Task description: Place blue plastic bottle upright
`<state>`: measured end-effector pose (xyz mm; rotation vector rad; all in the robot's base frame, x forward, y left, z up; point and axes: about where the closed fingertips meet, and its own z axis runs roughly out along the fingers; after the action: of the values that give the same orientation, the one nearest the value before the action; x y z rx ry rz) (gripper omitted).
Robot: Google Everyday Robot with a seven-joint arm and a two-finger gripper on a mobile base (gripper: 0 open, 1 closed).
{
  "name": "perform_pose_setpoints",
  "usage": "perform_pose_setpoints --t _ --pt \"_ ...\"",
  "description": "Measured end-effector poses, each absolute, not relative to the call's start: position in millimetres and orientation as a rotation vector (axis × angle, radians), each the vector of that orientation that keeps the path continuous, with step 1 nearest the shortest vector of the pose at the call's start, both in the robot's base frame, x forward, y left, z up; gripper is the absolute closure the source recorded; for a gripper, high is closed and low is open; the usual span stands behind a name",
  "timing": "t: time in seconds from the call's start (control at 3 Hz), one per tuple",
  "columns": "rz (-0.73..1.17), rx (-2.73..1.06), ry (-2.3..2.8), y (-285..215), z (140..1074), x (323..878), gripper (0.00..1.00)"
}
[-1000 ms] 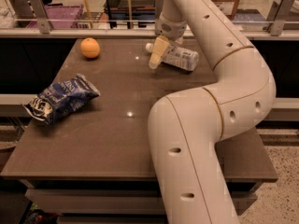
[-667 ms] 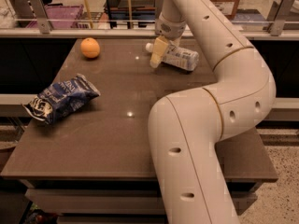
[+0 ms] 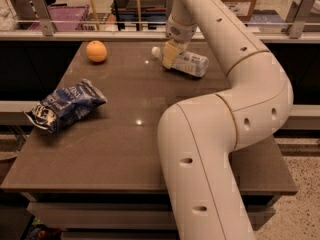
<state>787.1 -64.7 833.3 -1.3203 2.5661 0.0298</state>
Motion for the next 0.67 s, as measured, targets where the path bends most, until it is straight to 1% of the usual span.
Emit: perform_pose_setpoints --t 0.33,0.67 --pt "0.029 -1.316 2.557 -62.6 830.7 791.0 0.87" --pt "0.029 -1.316 2.557 -62.6 832.3 791.0 1.00"
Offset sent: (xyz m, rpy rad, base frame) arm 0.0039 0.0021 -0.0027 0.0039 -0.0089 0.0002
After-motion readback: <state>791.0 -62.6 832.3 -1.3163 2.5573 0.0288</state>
